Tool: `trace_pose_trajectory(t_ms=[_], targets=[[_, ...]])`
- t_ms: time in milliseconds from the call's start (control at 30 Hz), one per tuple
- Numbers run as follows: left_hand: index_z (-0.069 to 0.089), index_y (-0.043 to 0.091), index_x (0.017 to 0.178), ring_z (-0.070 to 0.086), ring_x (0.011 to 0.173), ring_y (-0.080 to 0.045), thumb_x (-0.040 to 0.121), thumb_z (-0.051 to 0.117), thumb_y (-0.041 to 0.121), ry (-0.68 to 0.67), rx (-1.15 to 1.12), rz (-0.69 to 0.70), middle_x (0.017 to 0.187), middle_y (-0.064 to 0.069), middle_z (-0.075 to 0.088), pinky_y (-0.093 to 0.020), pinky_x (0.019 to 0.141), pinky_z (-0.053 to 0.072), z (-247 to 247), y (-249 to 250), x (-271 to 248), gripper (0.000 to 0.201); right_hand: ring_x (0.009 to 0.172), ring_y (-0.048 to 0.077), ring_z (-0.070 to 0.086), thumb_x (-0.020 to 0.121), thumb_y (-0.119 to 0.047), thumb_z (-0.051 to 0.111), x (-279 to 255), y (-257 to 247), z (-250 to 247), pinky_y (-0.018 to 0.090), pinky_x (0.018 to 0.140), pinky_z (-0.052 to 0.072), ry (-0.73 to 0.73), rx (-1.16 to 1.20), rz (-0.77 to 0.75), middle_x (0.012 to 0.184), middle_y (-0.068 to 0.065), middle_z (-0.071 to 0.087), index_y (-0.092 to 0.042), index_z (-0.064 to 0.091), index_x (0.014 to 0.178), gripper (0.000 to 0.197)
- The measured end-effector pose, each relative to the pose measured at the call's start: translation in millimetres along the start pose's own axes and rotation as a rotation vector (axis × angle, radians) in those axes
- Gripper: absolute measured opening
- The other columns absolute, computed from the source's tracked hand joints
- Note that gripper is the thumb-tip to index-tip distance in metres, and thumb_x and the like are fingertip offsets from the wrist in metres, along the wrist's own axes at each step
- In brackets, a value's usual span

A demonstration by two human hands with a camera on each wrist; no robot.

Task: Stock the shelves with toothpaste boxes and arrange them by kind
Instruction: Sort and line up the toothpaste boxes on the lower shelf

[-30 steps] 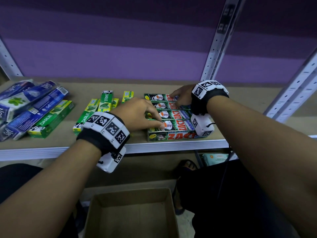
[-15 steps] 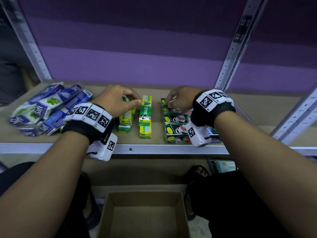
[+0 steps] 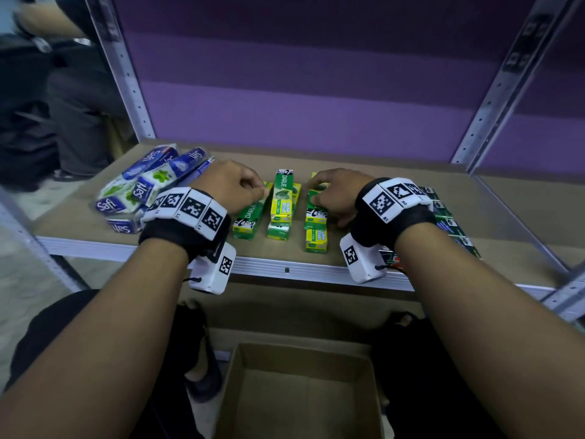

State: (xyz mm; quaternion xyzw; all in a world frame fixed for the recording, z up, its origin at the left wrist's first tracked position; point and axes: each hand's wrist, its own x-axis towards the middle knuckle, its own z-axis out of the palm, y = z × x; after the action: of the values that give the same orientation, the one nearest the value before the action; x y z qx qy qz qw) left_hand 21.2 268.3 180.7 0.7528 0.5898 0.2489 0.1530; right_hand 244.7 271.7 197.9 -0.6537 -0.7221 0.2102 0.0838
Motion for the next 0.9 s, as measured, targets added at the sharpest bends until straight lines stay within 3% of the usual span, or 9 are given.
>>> trace_pose_trajectory(t_ms=[67, 167, 200, 333, 433, 633, 733, 800, 900], targets=[[0.077, 0.024, 0.087, 0.066, 0.079, -0.009, 0.086, 0.071, 0.036, -0.009, 0.009, -0.009, 0.077, 0.012, 0.070, -0.025, 0.081, 0.053, 2, 1, -1, 0.013, 0.109, 0.029, 0.060, 0.092, -0.018, 0.052, 2, -3, 1, 0.039, 0.097, 0.052, -0.028, -0.023, -0.012, 0.112, 0.000, 0.059, -0.033, 0.055, 0.134, 0.045], [0.077, 0.025, 0.089, 0.066, 0.079, -0.011, 0.085, 0.072, 0.035, -0.029, 0.011, -0.019, 0.079, 0.006, 0.071, -0.024, 0.078, 0.051, 3, 4, -1, 0.012, 0.122, 0.029, 0.056, 0.092, -0.012, 0.045, 3, -5, 1, 0.022, 0.078, 0.054, -0.051, -0.047, -0.035, 0.109, -0.002, 0.047, -0.033, 0.057, 0.132, 0.046], [0.077, 0.026, 0.091, 0.066, 0.077, -0.011, 0.085, 0.072, 0.034, -0.042, -0.001, -0.021, 0.080, 0.004, 0.072, -0.025, 0.078, 0.052, 2, 5, -1, 0.011, 0.119, 0.028, 0.058, 0.092, -0.012, 0.046, 2, -5, 1, 0.019, 0.070, 0.054, -0.052, -0.034, -0.035, 0.106, -0.004, 0.046, -0.032, 0.061, 0.126, 0.042], [0.076, 0.030, 0.095, 0.065, 0.078, -0.011, 0.085, 0.072, 0.032, -0.064, -0.043, -0.007, 0.080, 0.007, 0.070, -0.021, 0.072, 0.048, 3, 9, -1, 0.011, 0.102, 0.020, 0.063, 0.090, -0.022, 0.061, 2, -1, 3, 0.033, 0.086, 0.054, 0.011, 0.107, -0.004, 0.097, -0.009, 0.060, -0.030, 0.071, 0.102, 0.018], [0.074, 0.032, 0.101, 0.061, 0.076, -0.001, 0.086, 0.071, 0.037, -0.054, -0.031, -0.011, 0.084, 0.011, 0.070, -0.016, 0.067, 0.041, 6, 13, 0, 0.017, 0.079, 0.013, 0.060, 0.083, -0.025, 0.073, 1, 6, 4, 0.026, 0.072, 0.048, 0.066, 0.169, 0.010, 0.079, -0.019, 0.057, -0.027, 0.073, 0.099, 0.016], [0.070, 0.027, 0.109, 0.062, 0.073, -0.008, 0.084, 0.070, 0.047, -0.031, -0.018, -0.029, 0.094, 0.003, 0.072, -0.023, 0.073, 0.049, 20, 25, 4, 0.032, 0.067, 0.017, 0.059, 0.082, -0.017, 0.074, -5, 17, 0, 0.041, 0.082, 0.057, 0.070, 0.351, 0.041, 0.080, -0.004, 0.061, -0.020, 0.073, 0.100, 0.019], [0.068, 0.026, 0.112, 0.062, 0.066, -0.010, 0.076, 0.074, 0.055, -0.021, -0.041, -0.082, 0.098, 0.001, 0.069, -0.023, 0.071, 0.050, 27, 29, 6, 0.046, 0.049, 0.013, 0.059, 0.084, -0.012, 0.073, -11, 18, -4, 0.036, 0.058, 0.060, 0.078, 0.496, 0.048, 0.071, -0.002, 0.060, -0.017, 0.071, 0.099, 0.016], [0.068, 0.025, 0.111, 0.068, 0.072, -0.019, 0.068, 0.080, 0.054, -0.044, -0.092, -0.143, 0.101, -0.002, 0.066, -0.032, 0.078, 0.058, 32, 32, 7, 0.053, 0.033, 0.006, 0.052, 0.086, -0.012, 0.072, -17, 19, -6, 0.025, 0.040, 0.051, 0.085, 0.501, 0.043, 0.054, -0.008, 0.056, -0.016, 0.071, 0.101, 0.015], [0.070, 0.022, 0.109, 0.072, 0.075, -0.025, 0.065, 0.085, 0.040, -0.054, -0.182, -0.206, 0.099, -0.006, 0.069, -0.039, 0.075, 0.060, 33, 35, 8, 0.049, 0.030, 0.001, 0.049, 0.087, -0.016, 0.072, -23, 18, -9, 0.022, 0.040, 0.051, 0.090, 0.458, 0.030, 0.055, -0.010, 0.054, -0.018, 0.072, 0.103, 0.017]])
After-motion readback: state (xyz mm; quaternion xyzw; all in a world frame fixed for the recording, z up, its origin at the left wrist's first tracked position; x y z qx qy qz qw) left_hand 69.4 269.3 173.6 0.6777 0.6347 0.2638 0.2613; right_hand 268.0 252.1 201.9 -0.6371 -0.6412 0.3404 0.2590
